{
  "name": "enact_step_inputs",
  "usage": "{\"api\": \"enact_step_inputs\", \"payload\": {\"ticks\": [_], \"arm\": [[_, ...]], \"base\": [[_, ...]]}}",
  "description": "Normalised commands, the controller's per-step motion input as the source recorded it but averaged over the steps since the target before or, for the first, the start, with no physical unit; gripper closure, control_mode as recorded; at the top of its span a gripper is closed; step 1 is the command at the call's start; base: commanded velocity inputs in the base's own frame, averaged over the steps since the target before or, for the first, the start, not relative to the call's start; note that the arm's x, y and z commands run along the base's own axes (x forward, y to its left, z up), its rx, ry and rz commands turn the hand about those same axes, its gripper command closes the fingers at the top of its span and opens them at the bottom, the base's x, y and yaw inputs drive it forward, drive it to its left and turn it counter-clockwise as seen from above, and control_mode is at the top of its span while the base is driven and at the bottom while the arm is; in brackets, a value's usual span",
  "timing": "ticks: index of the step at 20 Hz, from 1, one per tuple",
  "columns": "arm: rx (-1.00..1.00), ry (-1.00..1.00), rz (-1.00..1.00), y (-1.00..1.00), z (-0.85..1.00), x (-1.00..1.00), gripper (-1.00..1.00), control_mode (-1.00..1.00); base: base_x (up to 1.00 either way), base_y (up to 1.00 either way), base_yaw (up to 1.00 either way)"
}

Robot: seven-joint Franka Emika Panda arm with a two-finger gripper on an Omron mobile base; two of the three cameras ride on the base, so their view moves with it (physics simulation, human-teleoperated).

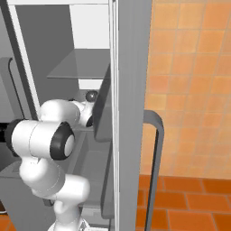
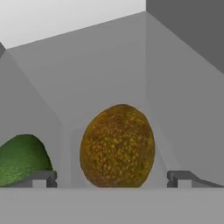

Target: Place one avocado and one steak in each tupperware on the nearby counter, to pack two identical lunches.

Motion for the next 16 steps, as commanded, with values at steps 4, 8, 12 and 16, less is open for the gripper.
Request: {"api": "enact_step_inputs", "payload": {"ticks": [4, 8, 12, 16], "arm": [[0.0, 0.02, 0.0, 0.0, -0.43, 0.13, -1.0, -1.0], [0.0, 0.02, 0.0, 0.0, -0.45, 0.16, -1.0, -1.0], [0.0, 0.0, -0.04, 0.0, -0.14, 0.23, -1.0, -1.0], [0.0, 0.0, -0.05, 0.0, -0.07, 0.15, -1.0, -1.0]], "base": [[0.0, 0.0, 0.0], [0.0, 0.0, 0.0], [0.0, 0.0, 0.0], [0.0, 0.0, 0.0]]}}
